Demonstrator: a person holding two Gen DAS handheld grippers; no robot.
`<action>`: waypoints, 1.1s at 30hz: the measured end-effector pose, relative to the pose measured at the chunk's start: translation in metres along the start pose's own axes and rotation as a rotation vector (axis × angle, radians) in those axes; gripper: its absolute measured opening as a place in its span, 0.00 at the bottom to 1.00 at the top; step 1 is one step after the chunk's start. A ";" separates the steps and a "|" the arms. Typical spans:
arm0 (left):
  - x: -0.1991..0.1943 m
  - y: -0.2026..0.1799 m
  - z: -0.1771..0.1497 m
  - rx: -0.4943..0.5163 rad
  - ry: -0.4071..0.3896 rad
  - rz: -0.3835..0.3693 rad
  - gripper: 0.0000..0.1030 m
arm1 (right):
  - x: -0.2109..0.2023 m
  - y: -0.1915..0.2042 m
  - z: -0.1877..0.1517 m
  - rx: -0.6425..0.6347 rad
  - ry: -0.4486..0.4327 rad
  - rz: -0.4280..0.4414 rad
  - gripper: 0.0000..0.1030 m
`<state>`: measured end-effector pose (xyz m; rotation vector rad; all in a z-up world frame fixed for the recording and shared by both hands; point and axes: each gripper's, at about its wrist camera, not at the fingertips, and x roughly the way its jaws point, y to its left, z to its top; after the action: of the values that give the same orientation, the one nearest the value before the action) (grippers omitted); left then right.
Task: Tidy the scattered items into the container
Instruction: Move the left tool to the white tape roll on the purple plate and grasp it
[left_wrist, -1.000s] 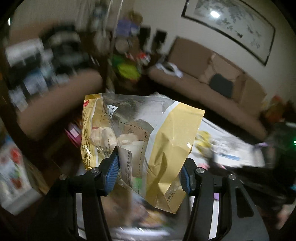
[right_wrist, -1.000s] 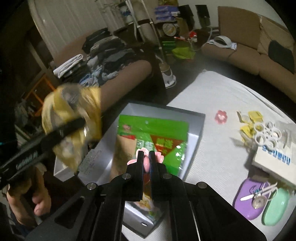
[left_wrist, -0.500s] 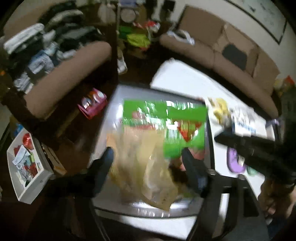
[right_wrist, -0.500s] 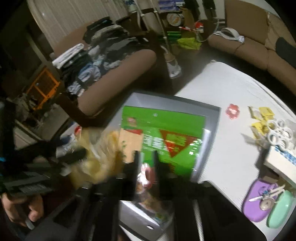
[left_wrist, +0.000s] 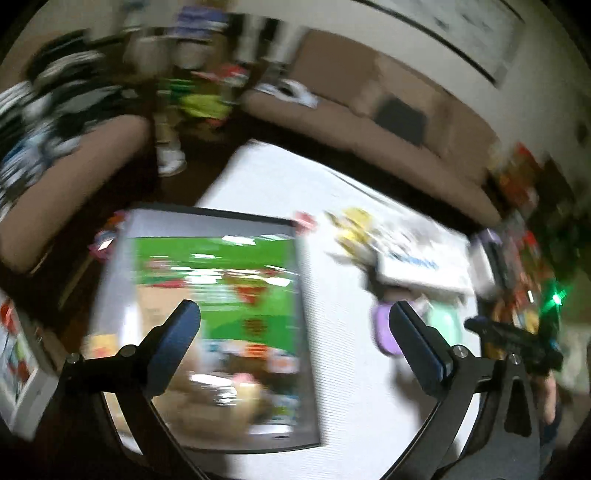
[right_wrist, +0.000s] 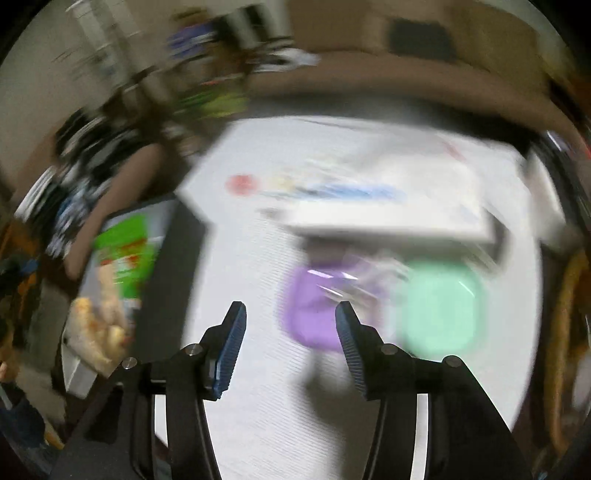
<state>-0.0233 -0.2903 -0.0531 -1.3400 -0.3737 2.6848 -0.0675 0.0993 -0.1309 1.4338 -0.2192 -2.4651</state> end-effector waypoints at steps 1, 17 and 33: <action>0.018 -0.029 -0.003 0.072 0.045 -0.027 1.00 | -0.003 -0.029 -0.010 0.052 0.005 -0.024 0.51; 0.260 -0.277 -0.109 0.869 0.153 0.040 0.74 | 0.019 -0.154 -0.054 0.182 0.019 -0.092 0.51; 0.298 -0.234 -0.083 0.578 0.329 -0.242 0.11 | 0.022 -0.188 -0.078 0.331 0.076 -0.011 0.51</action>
<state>-0.1371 0.0127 -0.2672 -1.3938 0.2437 2.0867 -0.0407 0.2718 -0.2383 1.6556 -0.6299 -2.4617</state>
